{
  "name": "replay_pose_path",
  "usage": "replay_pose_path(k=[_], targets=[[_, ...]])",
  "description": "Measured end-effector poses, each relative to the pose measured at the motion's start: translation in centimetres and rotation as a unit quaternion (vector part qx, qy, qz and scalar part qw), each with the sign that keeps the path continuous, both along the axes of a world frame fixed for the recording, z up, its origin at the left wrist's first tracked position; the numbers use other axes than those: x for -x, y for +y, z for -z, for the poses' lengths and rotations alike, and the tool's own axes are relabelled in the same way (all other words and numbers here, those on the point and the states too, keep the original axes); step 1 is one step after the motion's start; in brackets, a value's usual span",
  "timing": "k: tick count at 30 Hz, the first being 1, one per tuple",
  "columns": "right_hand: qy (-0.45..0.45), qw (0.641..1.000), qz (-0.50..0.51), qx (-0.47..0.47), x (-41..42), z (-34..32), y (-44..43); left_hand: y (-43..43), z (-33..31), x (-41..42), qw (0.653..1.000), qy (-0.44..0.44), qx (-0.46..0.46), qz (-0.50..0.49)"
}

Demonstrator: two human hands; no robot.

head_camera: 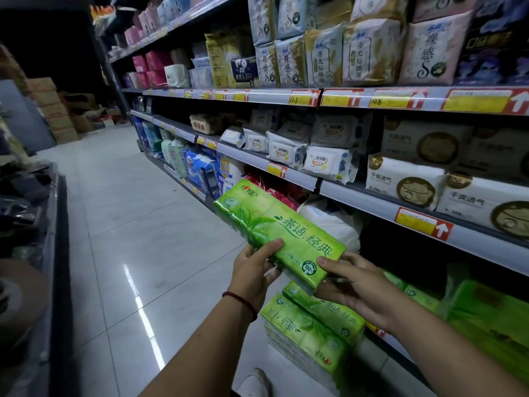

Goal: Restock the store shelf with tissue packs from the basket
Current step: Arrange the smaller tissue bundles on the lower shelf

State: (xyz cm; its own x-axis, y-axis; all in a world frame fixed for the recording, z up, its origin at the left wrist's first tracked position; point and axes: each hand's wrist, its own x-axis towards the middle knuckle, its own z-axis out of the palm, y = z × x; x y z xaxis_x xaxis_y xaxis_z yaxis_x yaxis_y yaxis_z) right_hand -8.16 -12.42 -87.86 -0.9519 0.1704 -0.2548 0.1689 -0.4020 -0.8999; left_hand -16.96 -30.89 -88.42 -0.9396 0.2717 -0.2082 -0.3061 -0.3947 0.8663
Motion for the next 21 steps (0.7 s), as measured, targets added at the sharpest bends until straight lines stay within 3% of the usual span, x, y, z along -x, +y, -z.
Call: replay_pose_path(k=[8, 14, 21], targets=[[-0.044, 0.996, -0.032, -0.073, 0.17, 0.89, -0.69, -0.72, 0.43, 0.69, 0.999, 0.019, 0.034, -0.025], [-0.005, 0.998, 0.019, -0.065, 0.32, 0.31, -0.04, -0.98, 0.55, 0.81, 0.999, 0.015, 0.031, 0.004], [-0.002, 0.998, -0.047, -0.047, -0.05, -0.07, -0.21, -0.83, 0.56, 0.83, 0.997, 0.028, 0.055, 0.055]])
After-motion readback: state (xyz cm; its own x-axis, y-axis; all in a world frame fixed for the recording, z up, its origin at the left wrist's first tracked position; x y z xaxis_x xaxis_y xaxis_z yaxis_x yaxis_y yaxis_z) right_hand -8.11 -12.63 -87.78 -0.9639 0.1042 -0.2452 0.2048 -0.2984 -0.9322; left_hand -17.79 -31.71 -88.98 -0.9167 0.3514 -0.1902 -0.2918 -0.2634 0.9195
